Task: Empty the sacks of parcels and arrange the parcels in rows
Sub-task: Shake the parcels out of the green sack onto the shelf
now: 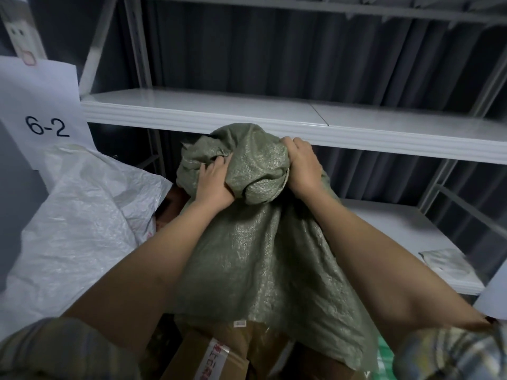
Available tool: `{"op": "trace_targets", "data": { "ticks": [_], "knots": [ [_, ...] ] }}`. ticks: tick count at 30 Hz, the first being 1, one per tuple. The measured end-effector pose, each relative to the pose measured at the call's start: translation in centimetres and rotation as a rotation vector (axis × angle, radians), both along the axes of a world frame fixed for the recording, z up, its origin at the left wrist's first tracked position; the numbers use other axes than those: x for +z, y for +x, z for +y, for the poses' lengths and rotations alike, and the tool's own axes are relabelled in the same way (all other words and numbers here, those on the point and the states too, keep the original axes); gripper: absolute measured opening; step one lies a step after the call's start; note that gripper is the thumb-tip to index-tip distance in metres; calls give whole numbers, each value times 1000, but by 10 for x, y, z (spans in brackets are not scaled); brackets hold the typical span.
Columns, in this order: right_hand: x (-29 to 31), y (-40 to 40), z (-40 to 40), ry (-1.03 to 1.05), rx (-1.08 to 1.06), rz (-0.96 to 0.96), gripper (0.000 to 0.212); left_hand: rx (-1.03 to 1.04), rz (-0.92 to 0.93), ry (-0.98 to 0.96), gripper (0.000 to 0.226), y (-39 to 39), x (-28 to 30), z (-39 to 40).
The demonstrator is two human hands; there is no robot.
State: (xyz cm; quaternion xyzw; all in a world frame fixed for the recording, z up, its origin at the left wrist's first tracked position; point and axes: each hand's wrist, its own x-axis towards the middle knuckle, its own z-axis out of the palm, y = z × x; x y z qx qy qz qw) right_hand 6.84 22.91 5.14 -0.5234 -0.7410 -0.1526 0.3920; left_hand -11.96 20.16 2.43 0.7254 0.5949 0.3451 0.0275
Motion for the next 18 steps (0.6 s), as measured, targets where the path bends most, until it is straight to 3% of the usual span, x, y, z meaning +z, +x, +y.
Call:
{"op": "trace_targets", "data": {
  "ticks": [18],
  "knots": [
    [-12, 6, -12, -63, 69, 53, 11, -10, -18, 52, 69, -10, -22, -5]
  ]
}}
